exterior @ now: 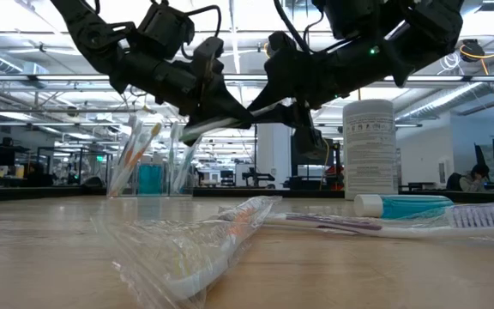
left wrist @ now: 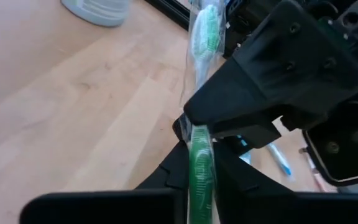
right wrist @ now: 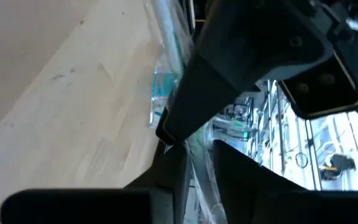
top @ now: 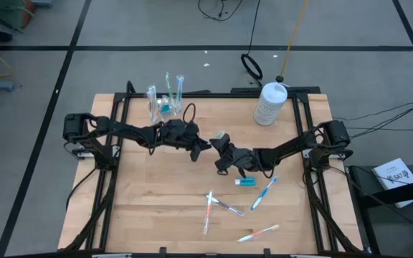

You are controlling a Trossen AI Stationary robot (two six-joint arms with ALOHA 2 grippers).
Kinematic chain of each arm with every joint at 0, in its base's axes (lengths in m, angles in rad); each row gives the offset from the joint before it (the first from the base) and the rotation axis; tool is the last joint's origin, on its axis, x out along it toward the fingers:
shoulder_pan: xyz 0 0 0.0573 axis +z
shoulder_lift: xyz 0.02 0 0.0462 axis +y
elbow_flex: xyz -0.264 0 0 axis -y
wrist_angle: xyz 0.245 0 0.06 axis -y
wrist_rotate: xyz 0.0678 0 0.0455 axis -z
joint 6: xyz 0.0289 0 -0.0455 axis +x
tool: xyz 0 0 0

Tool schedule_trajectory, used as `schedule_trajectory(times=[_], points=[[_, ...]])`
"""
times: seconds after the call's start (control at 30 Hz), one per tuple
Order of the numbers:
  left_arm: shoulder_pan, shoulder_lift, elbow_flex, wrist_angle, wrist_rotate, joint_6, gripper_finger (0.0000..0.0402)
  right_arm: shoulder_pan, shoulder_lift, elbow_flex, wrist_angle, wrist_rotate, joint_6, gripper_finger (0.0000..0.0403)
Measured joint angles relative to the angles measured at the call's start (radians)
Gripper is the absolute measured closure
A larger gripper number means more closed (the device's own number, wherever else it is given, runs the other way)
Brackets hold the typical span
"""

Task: Pick & Place toothbrushing station
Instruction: Put the green toothbrush into the transparent organizer

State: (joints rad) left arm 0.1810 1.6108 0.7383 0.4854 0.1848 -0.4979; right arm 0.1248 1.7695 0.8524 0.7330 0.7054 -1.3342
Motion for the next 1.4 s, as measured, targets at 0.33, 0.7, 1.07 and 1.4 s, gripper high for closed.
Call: schedule_trajectory(times=[0.33, 0.7, 1.07, 1.4], points=[[0.075, 0.000, 0.000, -0.053, -0.012, 0.053, 0.0345, 0.009, 0.000, 0.000, -0.004, 0.010, 0.151, 0.0288], [0.164, -0.069, -0.002, -0.066, -0.257, 0.210, 0.0366, 0.008, 0.000, 0.000, -0.026, 0.102, 0.401, 0.0285], [0.158, -0.181, -0.001, 0.189, -0.815, 0.414, 0.0361, 0.007, 0.000, 0.000, -0.245, 0.101, 0.739, 0.0288], [0.164, 0.082, 0.022, 0.507, -1.031, 0.589, 0.0365, 0.015, 0.000, 0.000, -0.268, 0.101, 0.850, 0.0289]])
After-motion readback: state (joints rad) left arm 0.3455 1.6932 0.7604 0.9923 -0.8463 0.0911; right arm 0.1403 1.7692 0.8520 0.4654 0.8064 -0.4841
